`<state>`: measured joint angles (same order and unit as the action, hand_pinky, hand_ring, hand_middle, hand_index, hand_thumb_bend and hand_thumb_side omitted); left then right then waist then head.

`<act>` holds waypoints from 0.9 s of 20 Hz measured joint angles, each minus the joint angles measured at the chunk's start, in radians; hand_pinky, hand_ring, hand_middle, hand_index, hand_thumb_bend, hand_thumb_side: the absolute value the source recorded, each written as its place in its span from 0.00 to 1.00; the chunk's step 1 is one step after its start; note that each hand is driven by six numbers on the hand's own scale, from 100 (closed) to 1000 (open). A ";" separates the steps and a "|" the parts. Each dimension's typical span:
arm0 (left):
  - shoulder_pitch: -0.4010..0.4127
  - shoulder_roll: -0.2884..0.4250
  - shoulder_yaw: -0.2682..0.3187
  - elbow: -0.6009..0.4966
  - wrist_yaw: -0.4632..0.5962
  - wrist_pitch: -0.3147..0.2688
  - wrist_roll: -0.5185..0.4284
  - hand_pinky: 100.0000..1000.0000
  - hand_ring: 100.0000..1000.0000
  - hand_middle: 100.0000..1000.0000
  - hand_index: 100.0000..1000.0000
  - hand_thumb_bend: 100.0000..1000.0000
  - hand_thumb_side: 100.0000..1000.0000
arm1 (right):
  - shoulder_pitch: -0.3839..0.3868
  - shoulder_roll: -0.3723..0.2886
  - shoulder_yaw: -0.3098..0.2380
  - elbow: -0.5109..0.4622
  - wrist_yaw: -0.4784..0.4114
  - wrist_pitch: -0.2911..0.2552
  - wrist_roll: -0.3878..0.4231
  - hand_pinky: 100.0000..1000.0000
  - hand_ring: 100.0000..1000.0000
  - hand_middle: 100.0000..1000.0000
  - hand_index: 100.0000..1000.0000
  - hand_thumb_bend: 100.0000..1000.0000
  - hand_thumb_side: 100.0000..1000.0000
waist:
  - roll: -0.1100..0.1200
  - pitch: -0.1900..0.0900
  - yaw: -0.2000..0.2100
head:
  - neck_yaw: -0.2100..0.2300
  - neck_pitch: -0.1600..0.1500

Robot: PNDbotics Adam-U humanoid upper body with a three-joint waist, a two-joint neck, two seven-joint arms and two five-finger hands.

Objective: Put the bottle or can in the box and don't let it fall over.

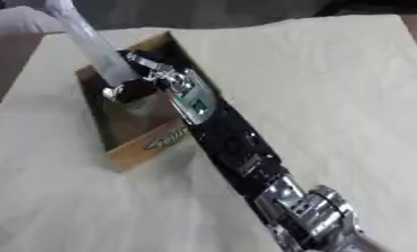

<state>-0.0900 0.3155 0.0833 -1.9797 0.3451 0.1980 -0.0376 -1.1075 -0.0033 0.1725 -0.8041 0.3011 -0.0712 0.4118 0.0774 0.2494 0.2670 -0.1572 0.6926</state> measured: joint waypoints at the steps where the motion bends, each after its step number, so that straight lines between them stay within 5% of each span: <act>1: 0.000 0.000 0.000 0.000 0.000 0.000 0.000 1.00 1.00 0.93 0.70 0.69 0.00 | 0.000 0.000 0.000 -0.001 0.005 -0.003 0.018 1.00 1.00 1.00 0.84 0.00 0.00 | 0.000 0.000 0.000 | 0.002 0.000; 3: 0.000 0.000 0.000 0.000 0.001 0.001 0.000 1.00 1.00 0.93 0.70 0.69 0.00 | 0.000 0.000 0.000 -0.009 0.011 -0.017 0.063 1.00 1.00 1.00 0.91 0.00 0.00 | 0.000 0.000 -0.001 | 0.004 0.000; 6: 0.000 0.000 0.000 0.000 0.002 0.001 0.000 1.00 1.00 0.93 0.70 0.69 0.00 | 0.000 -0.001 0.000 -0.032 0.012 -0.055 0.133 1.00 1.00 1.00 0.98 0.00 0.57 | 0.000 0.000 -0.002 | 0.007 0.000; 18: -0.001 0.000 0.000 0.000 0.007 0.001 0.000 1.00 1.00 0.92 0.69 0.69 0.00 | -0.001 -0.010 -0.004 -0.066 0.010 -0.116 0.280 1.00 1.00 1.00 1.00 0.00 0.60 | 0.004 -0.001 -0.008 | 0.010 0.000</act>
<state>-0.0905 0.3155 0.0834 -1.9798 0.3520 0.1986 -0.0377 -1.1087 -0.0137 0.1682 -0.8697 0.3114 -0.1875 0.6914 0.0812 0.2485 0.2591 -0.1469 0.6930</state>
